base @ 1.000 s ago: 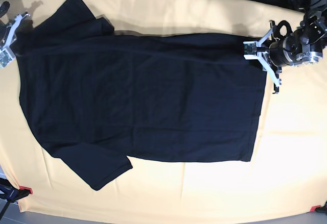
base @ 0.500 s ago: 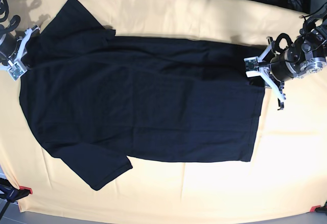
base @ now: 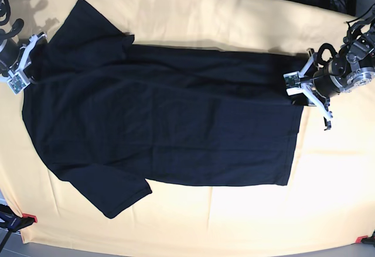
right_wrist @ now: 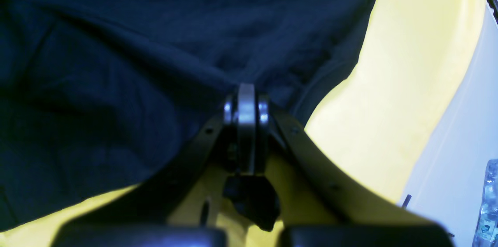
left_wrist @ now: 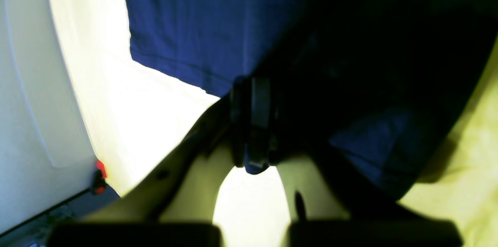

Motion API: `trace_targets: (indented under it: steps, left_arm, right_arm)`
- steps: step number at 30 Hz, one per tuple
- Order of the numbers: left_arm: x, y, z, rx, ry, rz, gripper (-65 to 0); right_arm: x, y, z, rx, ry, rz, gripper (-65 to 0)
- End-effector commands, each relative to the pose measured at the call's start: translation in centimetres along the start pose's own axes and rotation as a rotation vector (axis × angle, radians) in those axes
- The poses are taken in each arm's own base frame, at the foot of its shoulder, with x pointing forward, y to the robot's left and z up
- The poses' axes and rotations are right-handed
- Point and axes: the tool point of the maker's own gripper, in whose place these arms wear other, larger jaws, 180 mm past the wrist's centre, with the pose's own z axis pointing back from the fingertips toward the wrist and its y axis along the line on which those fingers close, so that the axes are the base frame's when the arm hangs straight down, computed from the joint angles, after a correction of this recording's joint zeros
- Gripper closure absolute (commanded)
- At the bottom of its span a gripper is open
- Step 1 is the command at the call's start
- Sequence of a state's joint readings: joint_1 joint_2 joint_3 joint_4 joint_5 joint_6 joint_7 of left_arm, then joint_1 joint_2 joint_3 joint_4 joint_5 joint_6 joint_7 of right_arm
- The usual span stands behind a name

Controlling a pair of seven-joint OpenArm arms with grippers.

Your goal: Fold the T-shirt properly

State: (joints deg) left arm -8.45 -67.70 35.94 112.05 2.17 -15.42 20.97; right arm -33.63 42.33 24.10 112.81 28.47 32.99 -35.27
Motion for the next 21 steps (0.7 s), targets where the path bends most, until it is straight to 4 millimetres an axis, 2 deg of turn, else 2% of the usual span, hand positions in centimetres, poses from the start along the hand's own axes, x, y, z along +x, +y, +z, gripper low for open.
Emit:
trace_targets:
  steps: [1,2,3,4,5,7,8,9,16,21]
  left_arm:
    - [-0.1,1.5,0.4,0.046,0.001,-0.012,0.0]
    - [0.0,1.5,0.3,0.046,-0.001,-0.008,0.0]
    - [0.0,1.6,0.2,0.055,-0.001,-0.006,0.0]
    - [-0.1,2.1,0.2,0.082,0.008,-0.016,-5.3]
    - [-0.2,2.5,0.3,0.101,0.013,-0.021,-15.7]
    - [-0.3,3.2,0.4,0.137,0.015,0.002,-37.0]
    - [-0.3,3.3,0.4,0.144,0.015,0.024,-44.4]
    - [-0.4,3.2,0.4,0.137,0.019,0.045,-48.3]
    - [-1.3,0.0,0.3,-0.038,0.073,0.02,-48.8]
    - [-0.7,-0.4,0.2,-0.057,0.042,0.048,-48.8]
  right_arm:
    - [0.8,-1.0,0.3,-0.029,-0.029,0.006,0.0]
    - [0.8,-1.3,0.2,-0.04,-0.032,-0.005,-6.2]
    - [0.6,-1.6,0.2,-0.051,-0.027,-0.01,-15.3]
    - [0.7,-1.9,0.2,-0.063,-0.023,-0.011,-25.2]
    - [0.8,-2.2,0.1,-0.071,-0.017,-0.015,-32.6]
    - [0.9,-2.3,0.1,-0.059,-0.003,-0.031,-34.7]
    - [1.3,-1.7,0.0,-0.02,-0.012,-0.039,-34.7]
    - [1.7,-0.7,0.1,0.04,-0.024,-0.035,-34.7]
    - [3.9,5.8,2.1,0.344,-0.066,-0.082,-34.3]
    - [3.6,9.8,3.8,0.453,-0.057,-0.089,-34.3]
